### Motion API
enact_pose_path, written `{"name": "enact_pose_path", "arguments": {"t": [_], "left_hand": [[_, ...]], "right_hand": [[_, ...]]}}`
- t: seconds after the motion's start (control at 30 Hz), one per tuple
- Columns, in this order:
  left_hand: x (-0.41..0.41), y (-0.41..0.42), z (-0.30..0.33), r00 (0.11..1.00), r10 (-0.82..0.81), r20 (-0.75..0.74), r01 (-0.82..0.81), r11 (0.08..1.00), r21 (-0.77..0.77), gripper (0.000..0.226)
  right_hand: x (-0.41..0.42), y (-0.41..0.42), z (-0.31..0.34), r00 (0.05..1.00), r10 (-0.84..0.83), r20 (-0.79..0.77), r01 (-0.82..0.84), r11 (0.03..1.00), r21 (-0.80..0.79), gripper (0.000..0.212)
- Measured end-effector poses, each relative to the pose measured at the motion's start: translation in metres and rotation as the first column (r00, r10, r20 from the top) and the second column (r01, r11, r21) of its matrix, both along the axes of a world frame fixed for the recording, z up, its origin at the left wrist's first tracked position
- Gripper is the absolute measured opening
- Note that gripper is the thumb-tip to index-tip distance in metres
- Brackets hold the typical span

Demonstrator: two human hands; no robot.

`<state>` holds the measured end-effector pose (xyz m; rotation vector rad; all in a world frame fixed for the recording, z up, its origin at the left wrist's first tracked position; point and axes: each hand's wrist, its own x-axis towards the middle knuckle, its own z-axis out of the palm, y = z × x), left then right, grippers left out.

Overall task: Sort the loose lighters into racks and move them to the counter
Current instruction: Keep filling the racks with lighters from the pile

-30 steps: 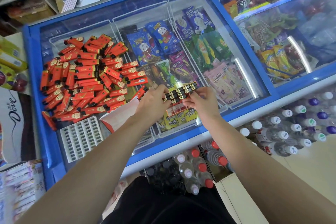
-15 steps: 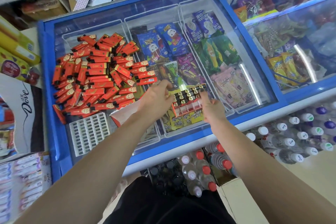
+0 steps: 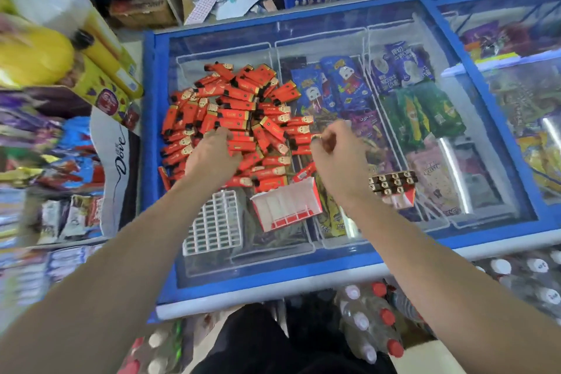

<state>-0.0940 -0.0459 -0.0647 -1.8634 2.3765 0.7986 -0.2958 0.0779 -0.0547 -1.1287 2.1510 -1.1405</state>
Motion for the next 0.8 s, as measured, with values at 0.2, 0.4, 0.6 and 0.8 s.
{"name": "enact_pose_path", "arguments": {"t": [0.2,0.4,0.6,0.8], "left_hand": [[0.04,-0.039,-0.01,0.997,-0.004,0.08,0.006,1.0,-0.017,0.049],[0.055,-0.073,-0.024,0.993,-0.061,0.097,0.062,0.998,-0.003,0.054],[0.051,-0.102,-0.035,0.989,-0.105,0.1,0.106,0.994,-0.005,0.047],[0.04,-0.118,-0.042,0.981,-0.136,0.141,0.133,0.991,0.031,0.046]], "right_hand": [[0.039,-0.062,-0.015,0.948,0.303,-0.099,-0.281,0.941,0.186,0.024],[0.061,-0.107,-0.028,0.901,0.414,-0.129,-0.346,0.866,0.36,0.043],[0.074,-0.139,-0.032,0.859,0.486,-0.16,-0.37,0.805,0.464,0.048],[0.08,-0.147,-0.036,0.865,0.479,-0.146,-0.35,0.787,0.509,0.058]]}}
